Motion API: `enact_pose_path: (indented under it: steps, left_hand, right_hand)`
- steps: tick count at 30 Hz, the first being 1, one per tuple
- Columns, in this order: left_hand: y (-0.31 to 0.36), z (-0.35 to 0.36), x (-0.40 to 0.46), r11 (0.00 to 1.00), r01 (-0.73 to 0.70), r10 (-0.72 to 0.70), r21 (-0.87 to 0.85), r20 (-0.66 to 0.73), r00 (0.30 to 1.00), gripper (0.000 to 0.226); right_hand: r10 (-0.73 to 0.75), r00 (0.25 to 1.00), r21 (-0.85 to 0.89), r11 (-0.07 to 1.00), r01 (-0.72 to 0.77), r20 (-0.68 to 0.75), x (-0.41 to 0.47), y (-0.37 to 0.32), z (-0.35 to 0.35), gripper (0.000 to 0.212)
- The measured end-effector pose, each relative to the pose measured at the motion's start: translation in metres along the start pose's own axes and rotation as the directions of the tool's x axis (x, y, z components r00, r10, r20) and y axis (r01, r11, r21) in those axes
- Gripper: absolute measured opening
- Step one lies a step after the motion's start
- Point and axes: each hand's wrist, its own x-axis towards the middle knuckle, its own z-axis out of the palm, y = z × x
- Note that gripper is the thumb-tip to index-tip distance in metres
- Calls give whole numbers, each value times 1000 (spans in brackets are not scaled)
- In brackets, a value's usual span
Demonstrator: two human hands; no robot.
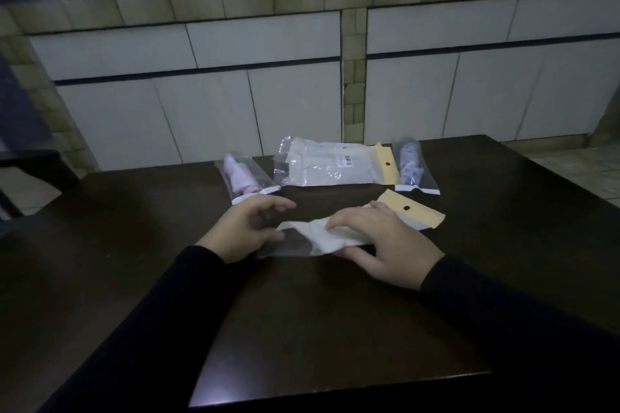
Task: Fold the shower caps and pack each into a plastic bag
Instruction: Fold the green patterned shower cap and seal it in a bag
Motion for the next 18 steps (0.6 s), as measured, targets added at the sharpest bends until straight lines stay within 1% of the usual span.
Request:
enact_pose_path:
  steps: [2, 3, 5, 6, 9, 11, 12, 13, 16, 17, 18]
  left_hand:
    - [5, 1, -4, 992, 27, -28, -125, -10, 1000, 53]
    - [9, 1, -6, 983, 17, -23, -182, -34, 999, 55]
    - [14, 2, -7, 967, -67, 42, -244, -106, 993, 62]
    - [18, 4, -7, 956, -124, 90, -267, -137, 987, 60]
    - [34, 10, -7, 906, -276, 207, -320, -233, 950, 33]
    - [42, 14, -8, 885, -307, 219, -349, -271, 938, 13]
    - [45, 16, -9, 882, -308, 216, -355, -278, 936, 9]
    - [46, 17, -10, 881, -309, 215, -357, -280, 936, 7]
    - [45, 20, -10, 901, -262, 183, -346, -242, 953, 8]
    - [43, 22, -9, 907, -220, 150, -359, -213, 965, 11]
    - [41, 24, -9, 907, -173, 110, -383, -180, 977, 12]
  right_hand:
    - [-20, 994, 13, 1000, 22, -111, 0, 2, 2, 36]
    - [-24, 983, 7, 1000, 26, -181, -1, 3, 2, 37]
    - [-5, 951, 19, 1000, 11, -310, -2, 3, 1, 33]
    - [16, 939, 41, 999, -2, -343, -2, 3, 2, 31]
    - [13, 936, 39, 999, 1, -352, -6, 2, 6, 28]
    - [-15, 938, 0, 1000, 16, -347, -7, -2, 8, 32]
    - [-20, 939, -10, 1000, 17, -345, -7, -5, 7, 37]
    - [-24, 940, -15, 1000, 20, -341, -7, -7, 7, 41]
    - [-38, 941, -46, 999, 24, -336, -6, -11, 7, 36]
    - [-14, 942, -41, 999, 1, -335, -5, -9, 7, 37]
    - [40, 949, -9, 999, -45, -312, -5, -8, 6, 39]
